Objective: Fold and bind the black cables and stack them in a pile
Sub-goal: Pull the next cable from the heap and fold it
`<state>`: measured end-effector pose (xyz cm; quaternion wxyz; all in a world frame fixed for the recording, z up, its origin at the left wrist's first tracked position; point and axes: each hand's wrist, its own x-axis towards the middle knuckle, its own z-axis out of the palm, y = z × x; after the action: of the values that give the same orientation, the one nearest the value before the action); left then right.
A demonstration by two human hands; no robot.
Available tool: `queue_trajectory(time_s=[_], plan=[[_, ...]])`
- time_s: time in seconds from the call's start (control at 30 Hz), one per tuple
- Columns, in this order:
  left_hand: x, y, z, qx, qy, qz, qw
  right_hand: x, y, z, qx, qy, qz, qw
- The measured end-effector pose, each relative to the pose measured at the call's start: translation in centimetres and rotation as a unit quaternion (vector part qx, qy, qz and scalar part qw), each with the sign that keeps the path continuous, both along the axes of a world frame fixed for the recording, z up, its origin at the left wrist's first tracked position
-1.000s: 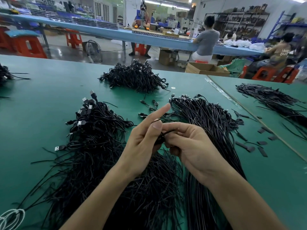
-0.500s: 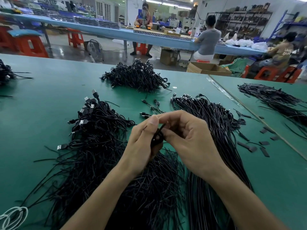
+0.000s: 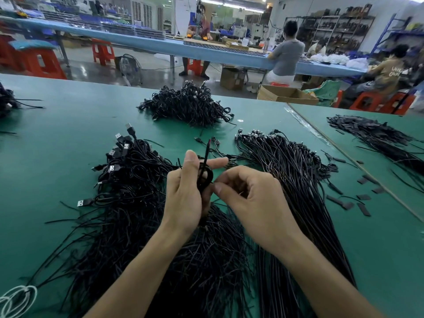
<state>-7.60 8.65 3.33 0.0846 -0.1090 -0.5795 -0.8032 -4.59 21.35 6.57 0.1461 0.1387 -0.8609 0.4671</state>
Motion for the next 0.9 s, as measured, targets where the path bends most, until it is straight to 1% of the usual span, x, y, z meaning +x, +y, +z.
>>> queue_trajectory(time_s=[0.07, 0.13, 0.17, 0.23, 0.3, 0.4, 0.47, 0.57, 0.6, 0.67, 0.73, 0.8, 0.9], plan=[[-0.1, 0.0, 0.0, 0.002, -0.012, 0.002, 1.000, 0.1, -0.4, -0.2, 0.033, 0.019, -0.013, 0.999], [-0.3, 0.0, -0.1, 0.005, -0.031, 0.005, 0.999, 0.1, -0.6, -0.4, 0.117, 0.057, -0.021, 0.991], [-0.3, 0.0, -0.2, 0.002, -0.043, 0.006, 0.999, 0.2, -0.6, -0.4, 0.175, 0.090, -0.024, 0.980], [-0.4, 0.1, -0.3, -0.022, -0.064, 0.007, 0.998, 0.2, -0.4, -0.4, 0.285, 0.167, -0.025, 0.944], [-0.4, 0.2, -0.3, -0.055, -0.081, 0.003, 0.995, 0.1, -0.1, -0.4, 0.362, 0.216, -0.012, 0.907], [-0.4, 0.0, -0.6, -0.058, -0.117, -0.039, 0.991, -0.3, 0.3, 0.0, 0.434, 0.274, 0.030, 0.858], [-0.5, -0.4, -0.7, -0.060, -0.159, -0.104, 0.980, -0.6, 0.5, 0.7, 0.449, 0.295, 0.072, 0.840], [-0.4, -0.7, -0.6, -0.078, -0.248, -0.196, 0.946, -1.0, 0.7, 1.6, 0.447, 0.262, 0.123, 0.846], [-0.3, -0.7, -0.6, -0.083, -0.274, -0.213, 0.934, -1.0, 0.7, 1.8, 0.443, 0.234, 0.132, 0.855], [-0.3, -0.6, -0.6, -0.083, -0.305, -0.244, 0.917, -0.9, 0.8, 1.8, 0.412, 0.174, 0.131, 0.885], [-0.5, -0.7, -0.6, -0.052, -0.324, -0.276, 0.904, -0.8, 0.9, 1.7, 0.377, 0.134, 0.119, 0.909], [-0.6, -1.1, -0.5, -0.032, -0.305, -0.318, 0.897, -0.8, 1.1, 1.6, 0.357, 0.107, 0.109, 0.921], [-0.5, -1.9, -0.2, -0.049, -0.231, -0.390, 0.890, -0.9, 1.2, 1.8, 0.315, 0.077, 0.108, 0.940]])
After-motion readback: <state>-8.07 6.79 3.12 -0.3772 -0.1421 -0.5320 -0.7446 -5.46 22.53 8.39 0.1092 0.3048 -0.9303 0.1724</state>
